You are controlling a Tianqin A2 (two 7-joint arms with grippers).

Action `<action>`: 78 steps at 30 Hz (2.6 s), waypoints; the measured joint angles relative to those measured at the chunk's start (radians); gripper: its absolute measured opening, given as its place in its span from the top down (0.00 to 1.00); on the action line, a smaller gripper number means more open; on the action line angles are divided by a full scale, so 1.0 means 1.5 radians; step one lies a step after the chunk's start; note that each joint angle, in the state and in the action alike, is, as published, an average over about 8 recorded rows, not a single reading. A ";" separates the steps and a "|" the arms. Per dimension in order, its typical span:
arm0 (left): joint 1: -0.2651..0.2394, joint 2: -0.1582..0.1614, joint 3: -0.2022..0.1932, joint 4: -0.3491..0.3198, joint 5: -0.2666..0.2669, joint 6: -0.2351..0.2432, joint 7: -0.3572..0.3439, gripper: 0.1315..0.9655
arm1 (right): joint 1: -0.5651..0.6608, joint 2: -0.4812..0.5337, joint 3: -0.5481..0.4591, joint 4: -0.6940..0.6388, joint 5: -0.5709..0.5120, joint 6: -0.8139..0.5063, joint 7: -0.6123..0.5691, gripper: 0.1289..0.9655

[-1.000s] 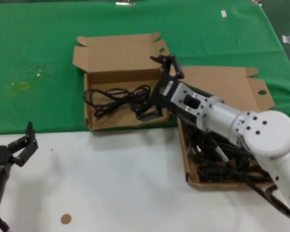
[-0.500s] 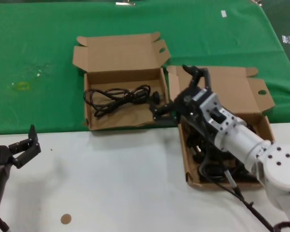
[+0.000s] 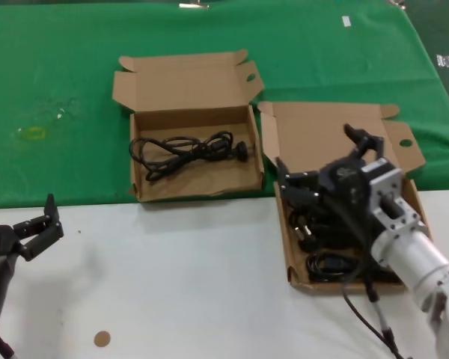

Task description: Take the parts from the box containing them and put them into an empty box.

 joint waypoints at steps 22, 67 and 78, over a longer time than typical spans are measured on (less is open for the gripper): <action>0.000 0.000 0.000 0.000 0.000 0.000 0.000 0.00 | -0.099 0.003 0.054 0.064 0.055 0.071 0.030 0.00; 0.000 0.000 0.000 0.000 0.000 0.000 0.000 0.00 | -0.100 0.003 0.054 0.064 0.055 0.071 0.030 0.00; 0.000 0.000 0.000 0.000 0.000 0.000 0.000 0.00 | -0.100 0.003 0.054 0.064 0.055 0.071 0.030 0.00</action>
